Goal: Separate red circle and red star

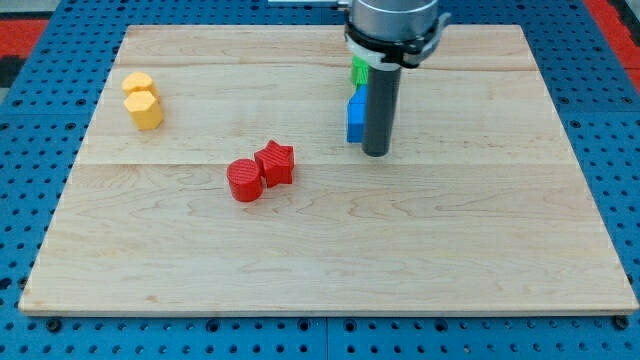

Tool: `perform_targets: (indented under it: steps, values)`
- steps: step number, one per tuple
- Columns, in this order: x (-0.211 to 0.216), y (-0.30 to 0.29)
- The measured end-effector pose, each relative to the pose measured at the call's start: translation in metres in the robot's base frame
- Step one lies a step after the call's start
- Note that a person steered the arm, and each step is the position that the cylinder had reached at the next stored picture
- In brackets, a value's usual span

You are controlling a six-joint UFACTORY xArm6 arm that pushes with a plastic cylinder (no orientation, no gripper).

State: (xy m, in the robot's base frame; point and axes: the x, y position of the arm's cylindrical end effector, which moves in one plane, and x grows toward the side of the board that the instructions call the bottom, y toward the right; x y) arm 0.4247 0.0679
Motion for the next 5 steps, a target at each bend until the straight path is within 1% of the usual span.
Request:
perform_targets:
  steps: [1,2,3,4,5]
  values:
    - [0.02,0.007]
    - [0.078,-0.005]
    - [0.136,-0.076]
    - [0.135,-0.16]
    - [0.085,-0.167]
